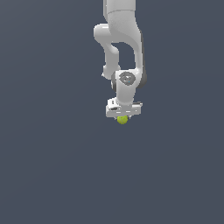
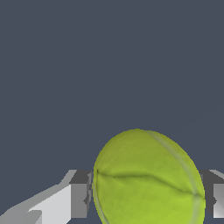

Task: Pick up the object and move it to a goal position.

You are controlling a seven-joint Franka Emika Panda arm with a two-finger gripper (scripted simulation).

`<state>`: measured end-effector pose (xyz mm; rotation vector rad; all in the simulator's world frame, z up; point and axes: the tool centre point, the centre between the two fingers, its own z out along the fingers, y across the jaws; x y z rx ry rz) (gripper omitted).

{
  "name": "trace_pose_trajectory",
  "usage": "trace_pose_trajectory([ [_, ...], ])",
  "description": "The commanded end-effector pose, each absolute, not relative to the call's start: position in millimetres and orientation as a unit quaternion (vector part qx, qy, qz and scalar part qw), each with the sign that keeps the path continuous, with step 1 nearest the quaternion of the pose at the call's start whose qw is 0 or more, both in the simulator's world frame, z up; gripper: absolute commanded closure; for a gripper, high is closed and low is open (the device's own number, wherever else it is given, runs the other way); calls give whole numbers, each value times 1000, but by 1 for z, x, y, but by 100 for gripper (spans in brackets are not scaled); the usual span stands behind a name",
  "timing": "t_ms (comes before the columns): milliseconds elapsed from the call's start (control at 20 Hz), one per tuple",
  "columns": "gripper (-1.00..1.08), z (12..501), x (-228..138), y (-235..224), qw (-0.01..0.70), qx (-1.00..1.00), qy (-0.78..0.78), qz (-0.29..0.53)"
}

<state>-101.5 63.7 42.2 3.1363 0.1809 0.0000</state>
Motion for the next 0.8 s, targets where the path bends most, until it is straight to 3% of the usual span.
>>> trace_pose_trajectory([
  [0, 108, 44, -101, 65, 0, 998, 58, 0],
  [750, 108, 127, -85, 102, 0, 998, 58, 0],
])
